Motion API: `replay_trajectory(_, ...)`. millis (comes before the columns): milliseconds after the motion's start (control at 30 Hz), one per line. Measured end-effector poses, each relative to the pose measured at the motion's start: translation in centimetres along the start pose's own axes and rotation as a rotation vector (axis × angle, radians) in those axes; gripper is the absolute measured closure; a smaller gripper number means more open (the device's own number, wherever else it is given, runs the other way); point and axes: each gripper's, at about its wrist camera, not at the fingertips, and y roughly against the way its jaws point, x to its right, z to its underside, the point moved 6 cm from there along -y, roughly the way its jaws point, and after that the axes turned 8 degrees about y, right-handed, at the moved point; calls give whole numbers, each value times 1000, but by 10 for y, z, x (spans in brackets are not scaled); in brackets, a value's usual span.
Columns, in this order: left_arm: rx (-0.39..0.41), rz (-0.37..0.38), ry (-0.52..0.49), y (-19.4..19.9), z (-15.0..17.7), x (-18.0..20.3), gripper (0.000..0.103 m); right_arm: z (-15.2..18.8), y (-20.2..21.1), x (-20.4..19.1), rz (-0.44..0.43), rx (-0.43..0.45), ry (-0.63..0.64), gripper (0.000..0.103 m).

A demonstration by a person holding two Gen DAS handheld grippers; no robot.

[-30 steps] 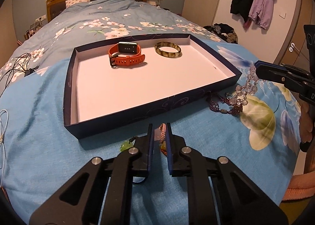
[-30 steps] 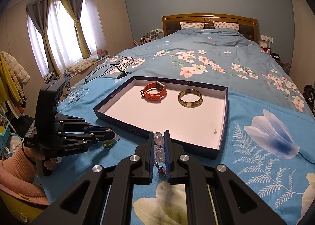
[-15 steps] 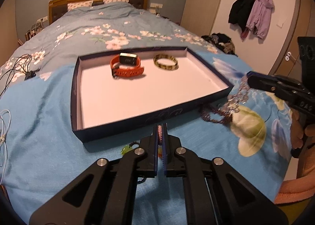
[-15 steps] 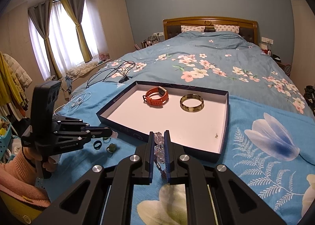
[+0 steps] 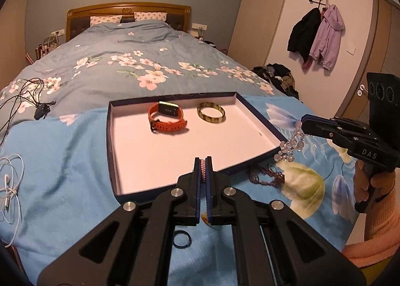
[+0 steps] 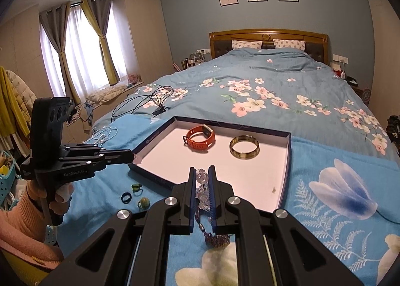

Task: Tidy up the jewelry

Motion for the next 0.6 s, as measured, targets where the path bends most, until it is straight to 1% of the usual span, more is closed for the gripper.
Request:
replay_trajectory(267, 23, -19, -16, -7, -17, 0, 100, -17, -12, 10, 20, 15, 7, 95)
replay_trajectory(333, 25, -23, -17, -11, -21, 0, 100, -21, -18, 14, 16, 14, -1, 95)
replay_trajectory(600, 17, -42, -18, -31, -33, -4, 100, -32, -46, 32, 49, -4, -24, 95)
